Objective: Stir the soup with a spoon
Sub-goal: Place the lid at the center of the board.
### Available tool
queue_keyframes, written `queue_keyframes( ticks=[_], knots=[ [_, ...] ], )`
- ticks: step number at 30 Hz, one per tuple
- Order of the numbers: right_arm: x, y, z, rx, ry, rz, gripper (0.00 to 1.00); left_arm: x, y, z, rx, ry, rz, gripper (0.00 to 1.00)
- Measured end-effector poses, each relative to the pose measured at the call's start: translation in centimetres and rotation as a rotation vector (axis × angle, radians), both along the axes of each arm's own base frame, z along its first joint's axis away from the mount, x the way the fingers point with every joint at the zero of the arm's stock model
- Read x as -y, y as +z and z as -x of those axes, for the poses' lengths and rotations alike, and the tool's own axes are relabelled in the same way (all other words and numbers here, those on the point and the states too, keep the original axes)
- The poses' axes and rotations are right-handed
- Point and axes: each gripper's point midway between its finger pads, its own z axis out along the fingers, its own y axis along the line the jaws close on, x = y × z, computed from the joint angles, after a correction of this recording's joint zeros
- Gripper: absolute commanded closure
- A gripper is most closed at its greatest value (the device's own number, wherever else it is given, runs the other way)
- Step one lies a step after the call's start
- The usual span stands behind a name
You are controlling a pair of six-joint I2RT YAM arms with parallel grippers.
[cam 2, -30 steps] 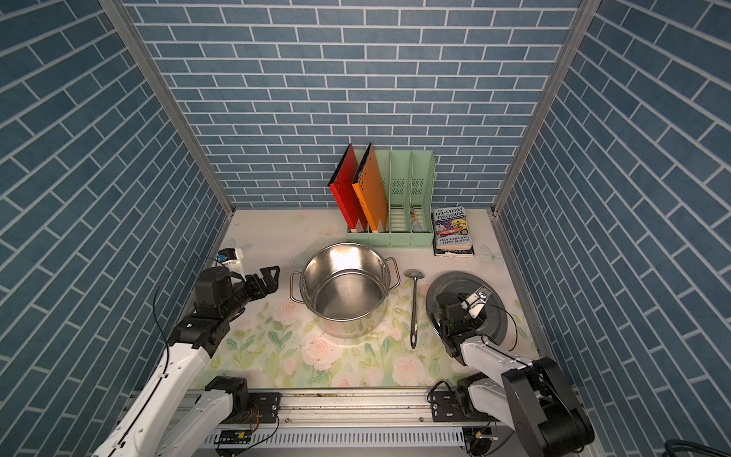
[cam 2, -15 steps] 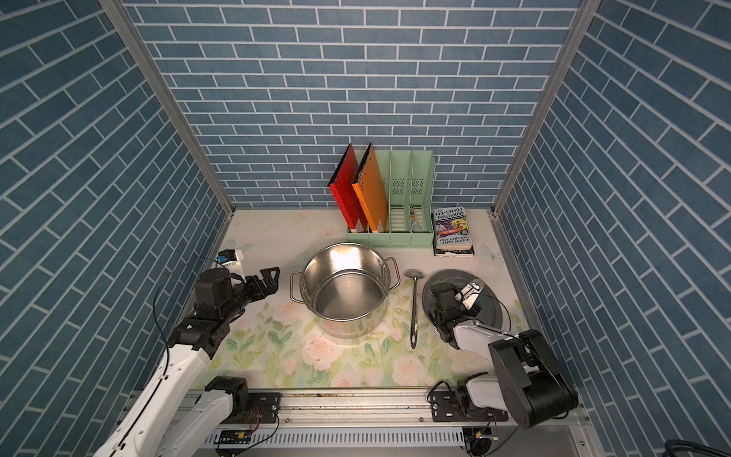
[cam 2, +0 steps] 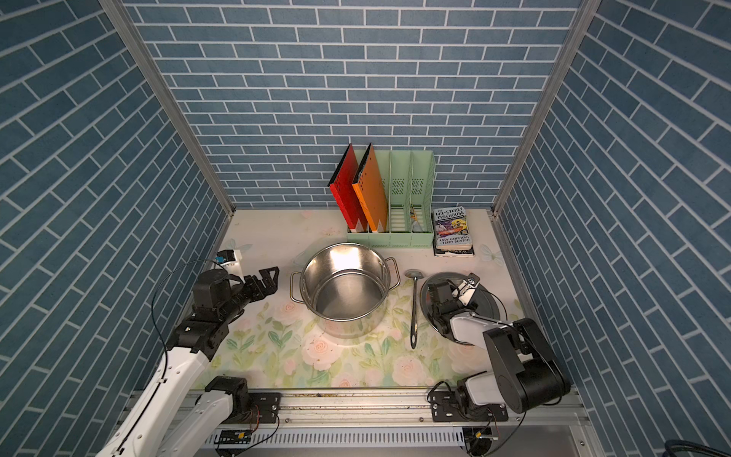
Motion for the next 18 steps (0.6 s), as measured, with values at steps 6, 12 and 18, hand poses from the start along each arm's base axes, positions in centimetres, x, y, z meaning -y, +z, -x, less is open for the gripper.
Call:
queue_keyframes(
  ticks=[6, 12, 18],
  knots=[
    [-0.5, 0.0, -1.1, -0.029, 0.013, 0.011, 0.46, 0.0, 0.4, 0.2, 0.016, 0.001, 0.001, 0.00],
    [-0.6, 0.0, -1.4, -0.042, 0.021, 0.015, 0.45, -0.1, 0.6, 0.2, 0.023, 0.003, -0.005, 0.00],
    [-0.7, 0.0, -1.6, -0.058, 0.034, 0.020, 0.44, -0.4, 0.7, 0.2, 0.029, 0.012, -0.020, 0.00]
  ],
)
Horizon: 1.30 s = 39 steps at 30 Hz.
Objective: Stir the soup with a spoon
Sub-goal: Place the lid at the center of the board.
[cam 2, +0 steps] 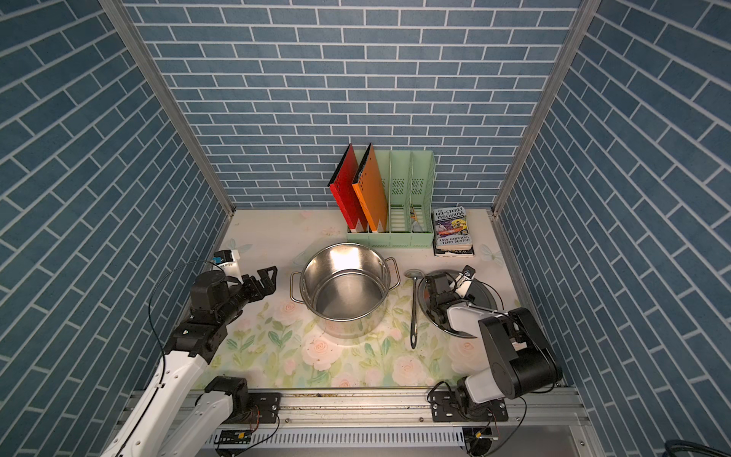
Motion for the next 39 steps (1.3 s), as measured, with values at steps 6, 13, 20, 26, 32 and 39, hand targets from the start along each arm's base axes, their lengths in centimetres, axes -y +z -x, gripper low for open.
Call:
queue_keyframes(
  ticks=[6, 13, 20, 26, 32, 39],
  knots=[
    [-0.16, -0.03, -0.19, -0.016, 0.013, -0.002, 0.36, -0.20, 0.20, 0.13, 0.007, 0.009, -0.007, 0.00],
    [-0.23, -0.06, -0.38, -0.026, 0.019, 0.004, 0.33, -0.21, 0.17, 0.14, 0.006, 0.009, -0.007, 0.00],
    [-0.15, -0.03, -0.38, -0.026, 0.018, 0.005, 0.24, -0.25, 0.09, 0.17, 0.003, 0.010, -0.009, 0.00],
    [-0.06, 0.05, -0.35, -0.023, 0.017, 0.001, 0.20, -0.34, -0.05, 0.31, -0.004, 0.015, -0.012, 0.00],
    [0.01, 0.02, -0.31, -0.025, 0.016, -0.005, 0.16, -0.38, -0.01, 0.35, -0.002, 0.016, -0.012, 0.00],
    [0.11, 0.01, -0.07, -0.025, 0.017, -0.013, 0.12, -0.45, 0.03, 0.46, -0.002, 0.019, -0.014, 0.00]
  ],
)
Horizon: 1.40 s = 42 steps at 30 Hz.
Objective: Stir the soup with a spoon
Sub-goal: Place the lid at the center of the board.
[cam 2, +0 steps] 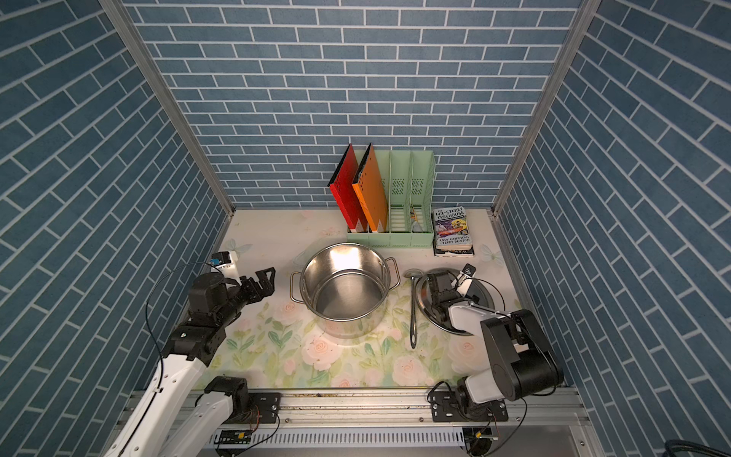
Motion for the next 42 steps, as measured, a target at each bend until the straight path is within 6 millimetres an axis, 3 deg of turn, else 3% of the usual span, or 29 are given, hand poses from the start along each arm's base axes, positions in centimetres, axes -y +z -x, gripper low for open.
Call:
queue_keyframes(
  ticks=[15, 24, 28, 35, 42],
  knots=[
    [0.0, -0.1, 0.5, -0.006, 0.010, -0.014, 0.01, -0.1, 0.1, 0.1, 0.005, 0.003, 0.000, 0.00],
    [-0.2, -0.2, 0.4, -0.009, 0.020, -0.027, 0.00, -0.1, 0.3, 0.1, 0.010, 0.003, 0.000, 0.00],
    [-0.7, -1.3, 1.0, -0.057, 0.061, -0.056, 0.00, -0.1, 0.3, 0.1, 0.012, 0.004, 0.000, 0.00],
    [0.4, -2.0, 2.1, -0.074, 0.064, -0.125, 0.00, -0.1, 0.6, 0.4, 0.023, 0.006, 0.001, 0.00],
    [-0.2, -0.4, 1.7, -0.037, 0.132, -0.140, 0.00, -0.2, 0.8, 0.5, 0.027, 0.008, 0.000, 0.00]
  ],
)
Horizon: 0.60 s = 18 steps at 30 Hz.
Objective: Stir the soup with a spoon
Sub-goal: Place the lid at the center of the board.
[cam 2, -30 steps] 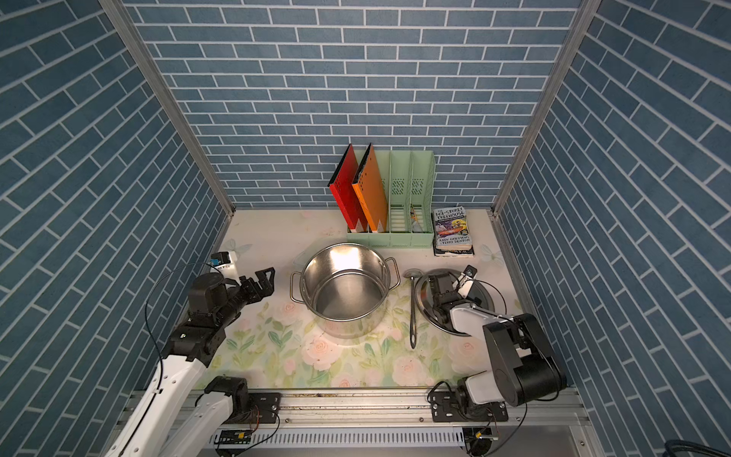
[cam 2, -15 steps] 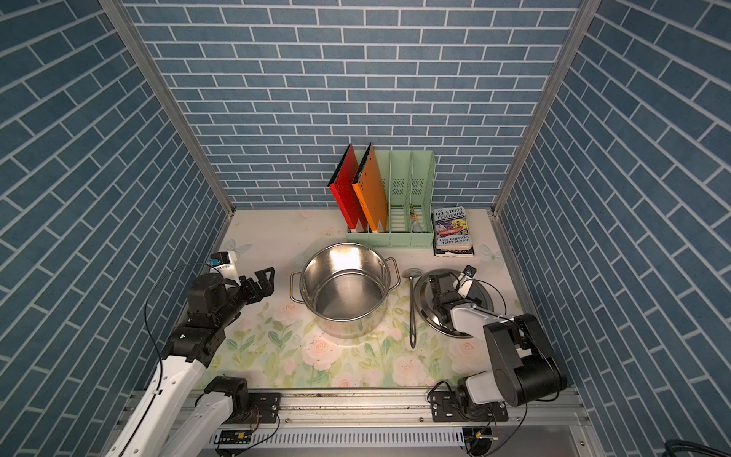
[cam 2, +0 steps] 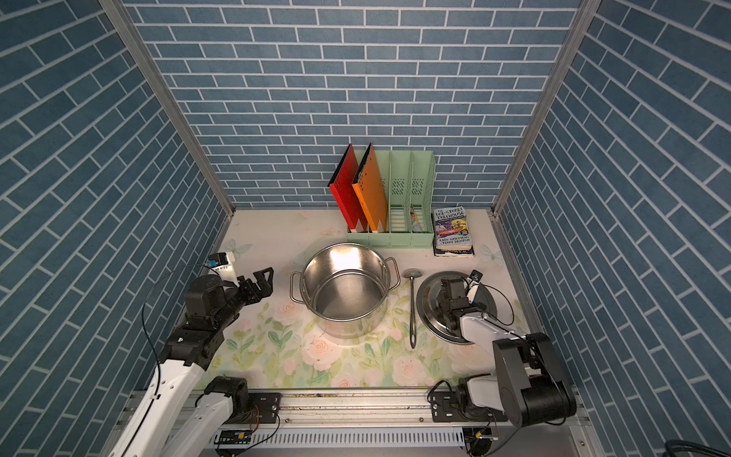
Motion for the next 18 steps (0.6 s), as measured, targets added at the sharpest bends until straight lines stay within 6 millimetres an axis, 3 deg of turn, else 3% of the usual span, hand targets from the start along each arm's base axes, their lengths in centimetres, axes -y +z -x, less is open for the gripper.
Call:
queue_keyframes(
  ticks=[7, 11, 13, 18],
  knots=[
    [-1.9, 4.3, -0.8, 0.051, 0.152, 0.003, 0.06, -0.2, -0.1, 0.0, -0.005, 0.011, -0.005, 0.00],
    [-4.6, 6.5, -0.5, 0.059, 0.309, -0.030, 0.16, -0.4, -0.4, -0.2, -0.015, 0.023, -0.012, 0.00],
    [-6.7, 6.5, 0.2, 0.034, 0.419, -0.068, 0.23, -0.6, -0.5, -0.4, -0.017, 0.032, -0.016, 0.00],
    [-13.1, 3.4, 3.4, -0.118, 0.687, -0.149, 0.36, -0.5, 0.4, -1.1, 0.007, 0.031, -0.013, 0.00]
  ],
)
